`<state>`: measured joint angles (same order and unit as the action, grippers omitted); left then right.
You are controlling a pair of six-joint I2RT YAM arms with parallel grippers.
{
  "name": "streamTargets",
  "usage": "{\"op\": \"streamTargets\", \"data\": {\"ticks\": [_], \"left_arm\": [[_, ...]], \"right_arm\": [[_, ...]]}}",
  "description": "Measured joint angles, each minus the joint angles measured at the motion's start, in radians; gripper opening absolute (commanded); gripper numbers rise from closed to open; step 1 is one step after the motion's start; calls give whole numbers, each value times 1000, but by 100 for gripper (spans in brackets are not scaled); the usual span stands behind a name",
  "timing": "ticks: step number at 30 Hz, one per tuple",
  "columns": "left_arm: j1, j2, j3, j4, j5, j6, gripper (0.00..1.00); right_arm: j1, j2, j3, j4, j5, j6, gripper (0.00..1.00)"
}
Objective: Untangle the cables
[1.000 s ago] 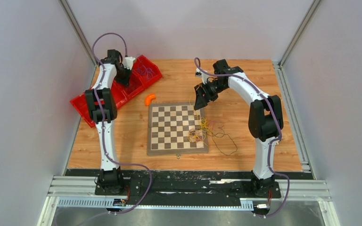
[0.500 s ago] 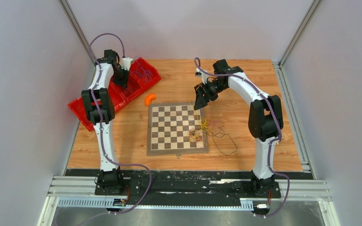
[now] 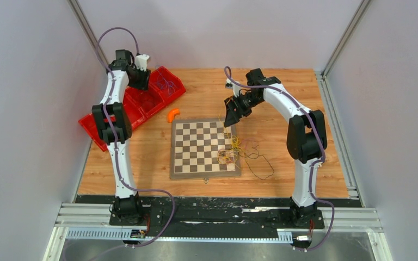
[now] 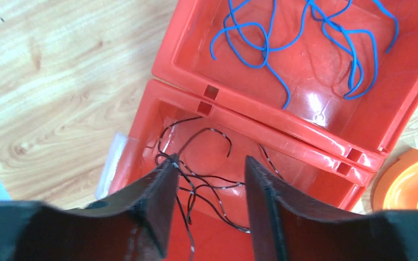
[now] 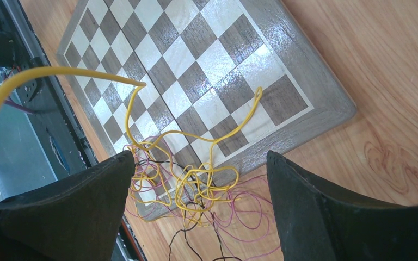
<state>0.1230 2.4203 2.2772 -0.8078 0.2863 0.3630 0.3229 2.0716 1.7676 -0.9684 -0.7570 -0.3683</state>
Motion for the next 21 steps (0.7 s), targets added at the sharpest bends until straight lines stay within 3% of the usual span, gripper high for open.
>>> {"op": "streamTargets", "data": {"ticks": [5, 13, 18, 21], "left_arm": [[0, -14, -1, 8, 3, 2, 77], [0, -123, -65, -11, 9, 6, 91], [6, -206, -91, -31, 50, 7, 86], [14, -225, -92, -73, 102, 9, 72]], "right_arm": [[0, 0, 0, 0, 0, 0, 89], [0, 0, 0, 0, -4, 0, 90], [0, 0, 0, 0, -8, 0, 90], [0, 0, 0, 0, -11, 0, 90]]}}
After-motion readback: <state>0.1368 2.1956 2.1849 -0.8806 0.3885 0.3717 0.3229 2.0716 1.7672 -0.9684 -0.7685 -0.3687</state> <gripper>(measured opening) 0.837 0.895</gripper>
